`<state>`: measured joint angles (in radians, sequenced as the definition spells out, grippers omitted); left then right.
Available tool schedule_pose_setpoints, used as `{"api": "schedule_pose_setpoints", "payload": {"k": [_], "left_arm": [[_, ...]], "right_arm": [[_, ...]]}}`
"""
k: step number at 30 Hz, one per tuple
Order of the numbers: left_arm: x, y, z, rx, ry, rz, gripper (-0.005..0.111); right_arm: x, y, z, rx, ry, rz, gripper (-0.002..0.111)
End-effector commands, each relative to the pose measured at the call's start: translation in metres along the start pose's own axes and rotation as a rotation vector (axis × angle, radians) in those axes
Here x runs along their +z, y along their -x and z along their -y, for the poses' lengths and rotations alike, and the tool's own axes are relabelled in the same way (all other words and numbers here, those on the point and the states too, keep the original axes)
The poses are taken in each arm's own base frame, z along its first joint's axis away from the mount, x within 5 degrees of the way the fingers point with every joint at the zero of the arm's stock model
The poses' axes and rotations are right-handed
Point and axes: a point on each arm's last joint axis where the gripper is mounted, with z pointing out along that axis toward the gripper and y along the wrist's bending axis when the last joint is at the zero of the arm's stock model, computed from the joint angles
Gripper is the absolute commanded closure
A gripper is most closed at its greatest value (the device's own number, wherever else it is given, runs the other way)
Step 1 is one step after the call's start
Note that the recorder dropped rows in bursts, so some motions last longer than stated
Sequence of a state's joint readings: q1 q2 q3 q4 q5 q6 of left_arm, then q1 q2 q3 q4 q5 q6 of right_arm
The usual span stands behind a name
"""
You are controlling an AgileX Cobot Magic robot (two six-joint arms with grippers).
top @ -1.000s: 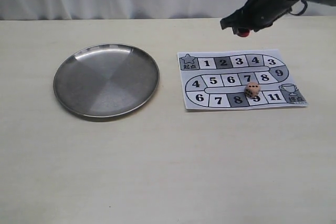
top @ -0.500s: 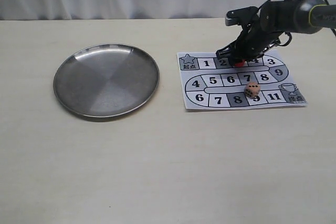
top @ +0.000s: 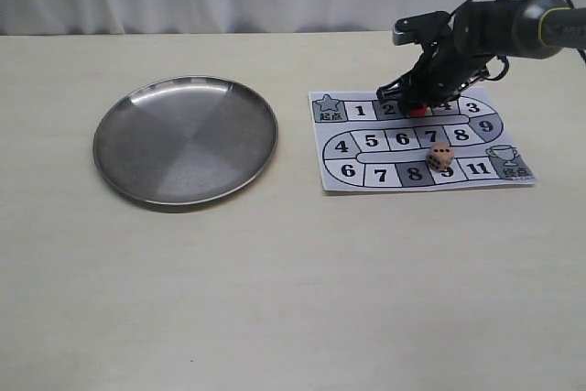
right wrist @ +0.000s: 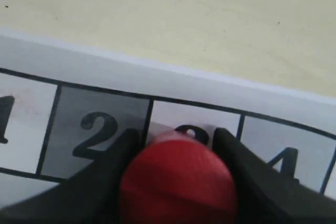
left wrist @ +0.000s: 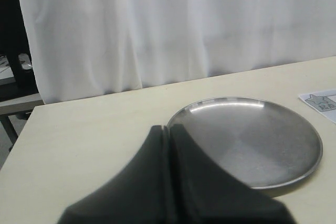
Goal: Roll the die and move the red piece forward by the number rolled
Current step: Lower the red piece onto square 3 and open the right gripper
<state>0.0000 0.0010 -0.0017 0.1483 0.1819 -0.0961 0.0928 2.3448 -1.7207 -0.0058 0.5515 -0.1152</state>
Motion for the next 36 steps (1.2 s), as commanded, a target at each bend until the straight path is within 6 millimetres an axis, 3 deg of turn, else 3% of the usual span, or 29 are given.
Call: {"api": "schedule_pose_setpoints", "payload": {"k": [1,12,19,24,27,31,36], "left_arm": [[0.0,0.0,0.0,-0.006,-0.002,0.008,0.107],[0.0,0.0,0.0,-0.006,-0.002,0.008,0.107],[0.0,0.0,0.0,-0.006,-0.002,0.008,0.107],[0.0,0.0,0.0,-0.006,-0.002,0.008,0.107],[0.0,0.0,0.0,-0.006,-0.002,0.008,0.107],[0.0,0.0,0.0,-0.006,-0.002,0.008,0.107],[0.0,0.0,0.0,-0.006,-0.002,0.008,0.107]], "right_arm": [[-0.014,0.008,0.003,-0.007,-0.011,0.034,0.104],[-0.011,0.005,0.017,0.096,-0.024,0.033,0.102],[-0.007,0.007,0.006,0.077,-0.014,0.052,0.063],[-0.001,0.003,0.006,0.079,-0.013,0.037,0.043],[-0.004,0.004,0.008,0.079,-0.015,0.039,0.039],[-0.02,0.012,0.009,0.081,-0.017,0.066,0.039],[-0.065,0.028,0.011,0.083,-0.022,0.124,0.039]]}}
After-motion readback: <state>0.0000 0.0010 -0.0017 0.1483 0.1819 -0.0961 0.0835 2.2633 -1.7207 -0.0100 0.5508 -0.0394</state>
